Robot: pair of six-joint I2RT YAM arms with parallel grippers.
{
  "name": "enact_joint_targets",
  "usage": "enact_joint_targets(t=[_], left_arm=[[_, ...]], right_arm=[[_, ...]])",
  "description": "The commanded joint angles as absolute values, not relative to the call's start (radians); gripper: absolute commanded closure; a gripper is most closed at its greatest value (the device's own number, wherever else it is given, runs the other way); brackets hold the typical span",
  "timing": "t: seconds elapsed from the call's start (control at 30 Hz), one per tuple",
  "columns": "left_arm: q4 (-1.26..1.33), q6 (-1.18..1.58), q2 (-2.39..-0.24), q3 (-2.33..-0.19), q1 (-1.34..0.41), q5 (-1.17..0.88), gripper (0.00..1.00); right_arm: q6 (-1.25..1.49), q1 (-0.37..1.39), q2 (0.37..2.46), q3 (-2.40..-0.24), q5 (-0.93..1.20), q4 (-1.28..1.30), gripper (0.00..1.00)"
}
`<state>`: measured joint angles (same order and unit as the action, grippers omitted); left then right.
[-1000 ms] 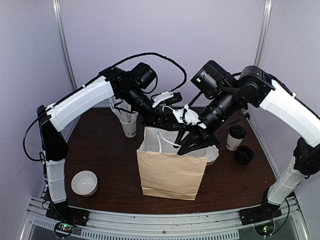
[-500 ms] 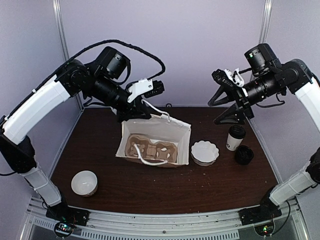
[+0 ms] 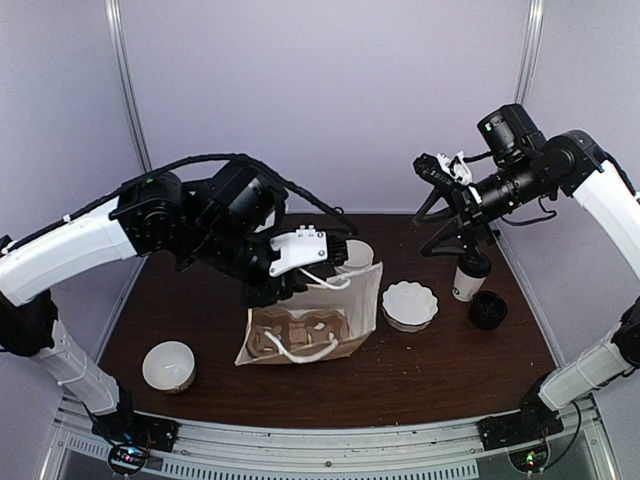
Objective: Pack the takeout coffee
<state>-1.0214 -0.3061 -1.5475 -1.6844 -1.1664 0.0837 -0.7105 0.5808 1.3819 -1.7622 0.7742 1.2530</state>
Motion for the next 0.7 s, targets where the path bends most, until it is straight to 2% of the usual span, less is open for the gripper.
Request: enact_joint_targets(t=[0.0,0.4,0.67], left_arm=[[-0.948,-0.222,-1.457,-1.640,-1.235,0.135,1.00],[-0.878,-0.121,-1.399,-1.515,-1.395,0.190,1.00],[-0.812,-0.065,-1.341,-1.428,-1.567,0.399,1.00]], right_arm=[[-0.702,0.570,1.380,-1.750,0.761,1.226,0.30],[-0.707,0.556,1.363,-1.652,0.683,1.202,0.30],[-0.710,0.516,1.352,-1.607,0.632,1.190,0.30]])
